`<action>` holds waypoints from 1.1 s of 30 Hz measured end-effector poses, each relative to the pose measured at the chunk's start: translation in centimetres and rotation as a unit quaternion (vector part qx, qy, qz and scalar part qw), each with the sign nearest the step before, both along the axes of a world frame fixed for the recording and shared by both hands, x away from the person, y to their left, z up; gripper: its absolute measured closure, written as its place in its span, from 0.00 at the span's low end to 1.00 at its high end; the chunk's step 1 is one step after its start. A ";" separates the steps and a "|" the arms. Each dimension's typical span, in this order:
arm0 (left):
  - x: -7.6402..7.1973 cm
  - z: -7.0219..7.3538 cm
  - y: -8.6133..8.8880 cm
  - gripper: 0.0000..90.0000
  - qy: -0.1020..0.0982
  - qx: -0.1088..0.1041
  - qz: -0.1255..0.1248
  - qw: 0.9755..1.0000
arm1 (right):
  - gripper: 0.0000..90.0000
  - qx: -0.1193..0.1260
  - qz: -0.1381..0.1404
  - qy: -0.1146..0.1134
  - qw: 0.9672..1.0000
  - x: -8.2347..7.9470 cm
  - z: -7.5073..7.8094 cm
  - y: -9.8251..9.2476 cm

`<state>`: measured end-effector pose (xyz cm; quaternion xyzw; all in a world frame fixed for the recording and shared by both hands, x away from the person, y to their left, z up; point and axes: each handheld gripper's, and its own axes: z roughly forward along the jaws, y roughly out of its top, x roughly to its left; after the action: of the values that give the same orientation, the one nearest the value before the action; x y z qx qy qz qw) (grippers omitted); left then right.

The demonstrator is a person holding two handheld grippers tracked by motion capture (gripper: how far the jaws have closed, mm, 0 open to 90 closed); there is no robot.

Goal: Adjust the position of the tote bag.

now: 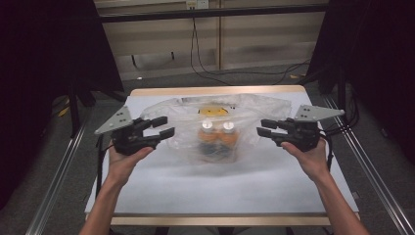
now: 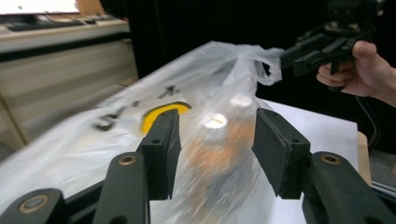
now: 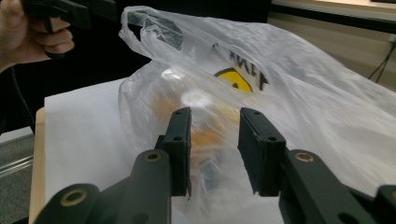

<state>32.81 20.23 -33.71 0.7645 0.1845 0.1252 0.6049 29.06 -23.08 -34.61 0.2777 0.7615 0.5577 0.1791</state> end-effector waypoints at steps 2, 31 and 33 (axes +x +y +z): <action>0.6 -0.5 -1.4 0.57 0.009 0.004 -0.010 1.000 | 0.70 -0.003 0.011 0.001 1.000 0.6 0.0 1.0; 3.0 -5.9 -5.9 0.92 0.038 0.098 -0.030 0.994 | 0.63 -0.055 0.020 0.040 0.997 4.3 -3.9 5.9; 2.9 -5.9 -5.6 0.95 0.042 0.091 -0.035 0.994 | 0.70 -0.060 0.024 0.037 0.997 4.1 -3.7 6.1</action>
<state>35.75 14.63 -39.63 0.8271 0.1702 0.0882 0.5283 33.13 -16.94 -38.35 0.2682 0.8059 0.5050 0.1537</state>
